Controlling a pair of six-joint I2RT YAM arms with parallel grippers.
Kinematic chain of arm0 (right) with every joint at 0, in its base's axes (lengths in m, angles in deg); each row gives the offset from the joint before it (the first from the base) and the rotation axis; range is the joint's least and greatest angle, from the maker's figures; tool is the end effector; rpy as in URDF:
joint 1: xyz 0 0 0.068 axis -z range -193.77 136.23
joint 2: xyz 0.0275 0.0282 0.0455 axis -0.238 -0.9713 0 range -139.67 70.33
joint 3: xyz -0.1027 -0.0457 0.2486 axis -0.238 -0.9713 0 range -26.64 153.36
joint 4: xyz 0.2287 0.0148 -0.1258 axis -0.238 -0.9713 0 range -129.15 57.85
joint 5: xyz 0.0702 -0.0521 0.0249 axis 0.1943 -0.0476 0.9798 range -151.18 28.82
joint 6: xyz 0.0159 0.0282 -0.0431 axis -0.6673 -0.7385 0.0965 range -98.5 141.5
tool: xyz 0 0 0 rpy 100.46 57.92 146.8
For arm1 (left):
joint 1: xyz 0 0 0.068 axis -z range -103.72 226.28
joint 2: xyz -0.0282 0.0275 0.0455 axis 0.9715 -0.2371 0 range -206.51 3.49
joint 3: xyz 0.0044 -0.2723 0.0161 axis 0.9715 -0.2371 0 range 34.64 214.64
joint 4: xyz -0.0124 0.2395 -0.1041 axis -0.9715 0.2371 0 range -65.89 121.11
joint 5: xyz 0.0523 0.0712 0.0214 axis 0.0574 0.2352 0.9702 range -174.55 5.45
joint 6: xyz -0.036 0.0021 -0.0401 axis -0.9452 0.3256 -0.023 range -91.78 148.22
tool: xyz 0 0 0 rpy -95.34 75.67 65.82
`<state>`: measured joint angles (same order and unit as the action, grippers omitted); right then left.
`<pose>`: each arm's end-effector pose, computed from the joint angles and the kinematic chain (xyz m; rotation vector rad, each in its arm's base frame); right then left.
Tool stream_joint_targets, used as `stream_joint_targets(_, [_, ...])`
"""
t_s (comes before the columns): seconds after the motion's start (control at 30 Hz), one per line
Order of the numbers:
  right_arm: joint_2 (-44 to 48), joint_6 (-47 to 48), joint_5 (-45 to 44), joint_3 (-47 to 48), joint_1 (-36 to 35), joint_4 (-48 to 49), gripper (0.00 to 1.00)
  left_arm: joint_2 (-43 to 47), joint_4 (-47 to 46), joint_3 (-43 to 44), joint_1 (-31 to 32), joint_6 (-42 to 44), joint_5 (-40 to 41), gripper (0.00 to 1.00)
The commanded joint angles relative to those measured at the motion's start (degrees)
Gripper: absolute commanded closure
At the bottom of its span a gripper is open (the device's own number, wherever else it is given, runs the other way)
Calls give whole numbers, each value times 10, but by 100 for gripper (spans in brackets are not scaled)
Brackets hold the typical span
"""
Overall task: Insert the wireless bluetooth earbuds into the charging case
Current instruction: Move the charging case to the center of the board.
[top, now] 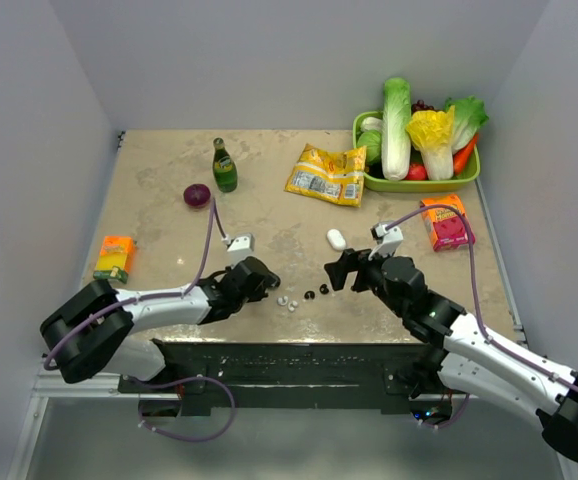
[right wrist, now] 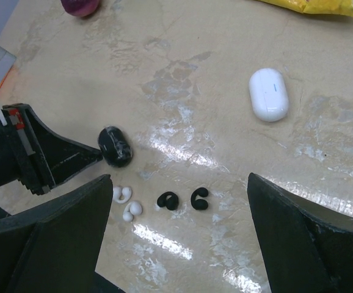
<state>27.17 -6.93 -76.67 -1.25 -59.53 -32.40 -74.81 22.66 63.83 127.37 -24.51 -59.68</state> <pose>0.1338 0.1237 0.2430 -0.1014 1.9204 0.6309 0.1648 -0.1804 0.1475 -0.2325 2.3270 -0.3934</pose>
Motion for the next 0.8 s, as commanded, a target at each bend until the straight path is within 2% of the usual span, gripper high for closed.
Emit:
stream_joint_targets(0.0, [13, 7, -3, 21, -1, -13, 5, 32, 9, 28, 2, 21, 33, 100])
stream_joint_targets(0.07, [15, 11, -1, 24, -1, -18, 5, 62, 14, 25, 2, 37, 36, 100])
stream_joint_targets(0.23, [18, 16, 0, 27, -1, -19, 5, 89, 45, 31, 2, 106, 32, 80])
stream_joint_targets(0.27, [18, 15, 2, 27, -1, -17, 5, 85, 39, 36, 2, 122, 26, 62])
stream_joint_targets(0.3, [17, 16, 5, 26, -1, -17, 5, 83, 30, 36, 2, 143, 4, 53])
stream_joint_targets(0.37, [17, 16, 7, 26, -1, -16, 5, 69, 29, 42, 2, 171, 1, 43])
stream_joint_targets(0.5, [23, 17, 7, 26, -1, -19, 5, 61, 33, 46, 2, 208, 6, 32])
stream_joint_targets(0.53, [25, 18, 6, 25, 0, -19, 5, 61, 46, 53, 1, 207, 9, 26])
stream_joint_targets(0.57, [26, 18, 7, 24, -1, -19, 5, 63, 79, 74, 1, 207, 15, 12])
stream_joint_targets(0.77, [33, 18, 12, 24, -1, -19, 5, 78, 57, 92, 1, 314, -24, 9])
